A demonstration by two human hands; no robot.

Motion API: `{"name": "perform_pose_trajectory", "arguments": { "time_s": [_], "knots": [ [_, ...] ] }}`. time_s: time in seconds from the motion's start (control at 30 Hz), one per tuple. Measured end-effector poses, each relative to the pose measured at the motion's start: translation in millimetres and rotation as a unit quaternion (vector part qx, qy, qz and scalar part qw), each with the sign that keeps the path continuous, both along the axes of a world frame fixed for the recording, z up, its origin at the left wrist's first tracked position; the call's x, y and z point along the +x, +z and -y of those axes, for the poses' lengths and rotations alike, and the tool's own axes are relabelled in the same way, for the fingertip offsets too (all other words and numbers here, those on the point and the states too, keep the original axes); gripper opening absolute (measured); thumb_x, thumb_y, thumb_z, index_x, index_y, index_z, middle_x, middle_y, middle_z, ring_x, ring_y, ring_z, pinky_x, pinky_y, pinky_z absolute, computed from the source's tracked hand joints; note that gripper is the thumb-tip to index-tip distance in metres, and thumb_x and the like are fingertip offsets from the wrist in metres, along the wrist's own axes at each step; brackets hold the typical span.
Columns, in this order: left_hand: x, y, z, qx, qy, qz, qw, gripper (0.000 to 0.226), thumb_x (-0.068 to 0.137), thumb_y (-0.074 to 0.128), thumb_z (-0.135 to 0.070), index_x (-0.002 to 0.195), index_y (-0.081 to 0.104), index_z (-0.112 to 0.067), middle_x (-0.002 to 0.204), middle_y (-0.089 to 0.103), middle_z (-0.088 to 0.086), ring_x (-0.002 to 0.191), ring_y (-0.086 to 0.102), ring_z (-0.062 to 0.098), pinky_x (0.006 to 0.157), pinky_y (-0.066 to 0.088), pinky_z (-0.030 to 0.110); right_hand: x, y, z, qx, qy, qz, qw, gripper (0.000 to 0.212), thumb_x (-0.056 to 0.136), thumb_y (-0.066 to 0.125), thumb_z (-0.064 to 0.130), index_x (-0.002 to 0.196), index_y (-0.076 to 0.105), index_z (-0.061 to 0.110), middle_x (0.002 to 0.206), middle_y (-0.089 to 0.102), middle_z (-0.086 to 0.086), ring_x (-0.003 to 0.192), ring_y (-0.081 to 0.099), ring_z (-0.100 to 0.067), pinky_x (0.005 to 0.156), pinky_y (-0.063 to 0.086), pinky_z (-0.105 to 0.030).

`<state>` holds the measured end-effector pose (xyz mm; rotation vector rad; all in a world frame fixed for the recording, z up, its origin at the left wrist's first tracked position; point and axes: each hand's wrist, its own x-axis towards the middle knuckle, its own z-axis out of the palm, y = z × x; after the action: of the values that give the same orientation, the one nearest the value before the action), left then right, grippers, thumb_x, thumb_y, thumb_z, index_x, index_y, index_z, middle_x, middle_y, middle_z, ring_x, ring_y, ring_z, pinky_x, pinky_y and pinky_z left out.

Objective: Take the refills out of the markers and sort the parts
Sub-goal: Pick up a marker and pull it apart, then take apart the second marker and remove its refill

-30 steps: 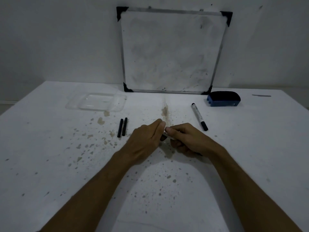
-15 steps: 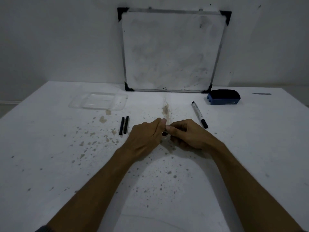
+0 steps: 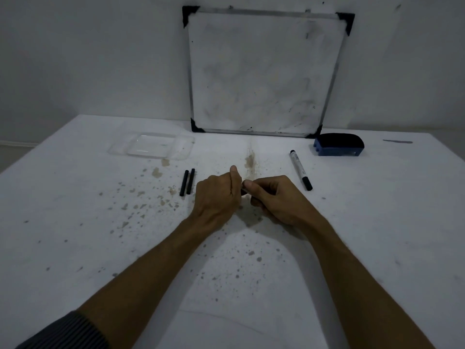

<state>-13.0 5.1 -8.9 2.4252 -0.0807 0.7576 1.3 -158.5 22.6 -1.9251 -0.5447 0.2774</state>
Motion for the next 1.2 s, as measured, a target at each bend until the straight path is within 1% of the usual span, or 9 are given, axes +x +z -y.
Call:
{"name": "perform_pose_trajectory", "arguments": {
  "time_s": [0.1, 0.2, 0.37, 0.47, 0.6, 0.73, 0.87, 1.03, 1.2],
  "knots": [
    [-3.7, 3.3, -2.9, -0.020, 0.026, 0.018, 0.999, 0.058, 0.105, 0.020, -0.038, 0.055, 0.043, -0.021, 0.044, 0.043, -0.001, 0.034, 0.044, 0.022, 0.041, 0.042, 0.030, -7.8, 2.3, 5.0, -0.006, -0.021, 0.014, 1.000, 0.035, 0.099, 0.056, 0.047, 0.105, 0.080, 0.022, 0.066, 0.070, 0.011, 0.046, 0.054, 0.001, 0.048, 0.044, -0.014],
    [3.2, 7.9, -35.8, -0.167, 0.125, 0.023, 0.978, 0.062, 0.108, 0.023, -0.039, 0.057, 0.047, -0.017, 0.049, 0.048, 0.003, 0.042, 0.049, 0.022, 0.046, 0.046, 0.033, -5.0, 3.9, 33.3, -0.034, -0.079, 0.010, 0.996, 0.035, 0.097, 0.056, 0.055, 0.102, 0.079, 0.029, 0.083, 0.074, 0.005, 0.056, 0.060, -0.001, 0.055, 0.051, -0.022],
    [-5.7, 8.9, -5.8, -0.232, -0.031, -0.066, 0.970, 0.054, 0.111, 0.025, -0.046, 0.067, 0.044, -0.020, 0.058, 0.043, -0.003, 0.051, 0.039, 0.013, 0.052, 0.034, 0.029, -11.9, 5.1, 17.1, 0.004, -0.039, -0.017, 0.999, 0.038, 0.099, 0.054, 0.050, 0.105, 0.079, 0.022, 0.070, 0.066, 0.009, 0.046, 0.052, 0.002, 0.045, 0.039, -0.016],
    [-5.8, 6.3, -8.9, -0.248, -0.074, -0.095, 0.961, 0.044, 0.111, 0.027, -0.046, 0.084, 0.046, -0.018, 0.074, 0.049, -0.001, 0.065, 0.045, 0.012, 0.063, 0.038, 0.033, -5.4, 2.7, 21.8, 0.052, -0.042, -0.063, 0.996, 0.037, 0.099, 0.055, 0.051, 0.105, 0.078, 0.023, 0.065, 0.059, 0.006, 0.048, 0.039, -0.008, 0.044, 0.030, -0.024],
    [-6.8, 2.7, -16.1, -0.170, -0.081, -0.111, 0.976, 0.028, 0.109, 0.039, -0.043, 0.103, 0.054, -0.021, 0.078, 0.052, -0.005, 0.062, 0.048, 0.001, 0.059, 0.040, 0.017, 10.6, 2.2, 32.7, 0.118, -0.062, -0.125, 0.983, 0.028, 0.104, 0.054, 0.037, 0.104, 0.076, 0.019, 0.070, 0.053, -0.005, 0.046, 0.033, -0.012, 0.044, 0.024, -0.024],
    [10.2, -3.7, -21.4, -0.088, -0.019, -0.062, 0.994, 0.032, 0.104, 0.052, -0.047, 0.111, 0.065, -0.018, 0.090, 0.062, -0.009, 0.076, 0.058, 0.007, 0.072, 0.050, 0.032, 17.8, -2.6, 29.5, 0.122, -0.063, -0.134, 0.981, 0.024, 0.105, 0.051, 0.019, 0.106, 0.074, 0.013, 0.072, 0.058, -0.007, 0.047, 0.040, -0.014, 0.043, 0.028, -0.023],
    [27.8, -6.4, -33.6, -0.026, 0.016, -0.049, 0.998, 0.029, 0.097, 0.065, -0.050, 0.103, 0.073, -0.023, 0.107, 0.070, -0.002, 0.100, 0.060, 0.019, 0.090, 0.049, 0.042, 12.1, -2.3, 21.4, 0.093, -0.070, -0.089, 0.989, 0.020, 0.102, 0.058, 0.028, 0.114, 0.073, 0.022, 0.074, 0.064, -0.002, 0.053, 0.052, -0.014, 0.047, 0.040, -0.030],
    [28.2, -10.4, -39.0, 0.051, 0.043, -0.064, 0.996, 0.033, 0.093, 0.066, -0.055, 0.103, 0.079, -0.026, 0.110, 0.073, 0.002, 0.103, 0.062, 0.024, 0.088, 0.049, 0.040, 6.8, -4.5, 7.6, 0.056, -0.105, 0.005, 0.993, 0.034, 0.098, 0.061, 0.046, 0.132, 0.064, 0.043, 0.084, 0.072, 0.002, 0.053, 0.054, -0.013, 0.047, 0.046, -0.026],
    [28.1, -12.1, -32.6, 0.067, 0.035, -0.040, 0.996, 0.034, 0.099, 0.064, -0.038, 0.125, 0.070, -0.016, 0.121, 0.070, 0.006, 0.111, 0.060, 0.027, 0.095, 0.046, 0.041, 7.3, -5.4, 3.8, 0.036, -0.114, 0.012, 0.993, 0.032, 0.104, 0.053, 0.038, 0.131, 0.067, 0.030, 0.079, 0.069, 0.005, 0.055, 0.051, -0.006, 0.048, 0.040, -0.015]
  ]
}}
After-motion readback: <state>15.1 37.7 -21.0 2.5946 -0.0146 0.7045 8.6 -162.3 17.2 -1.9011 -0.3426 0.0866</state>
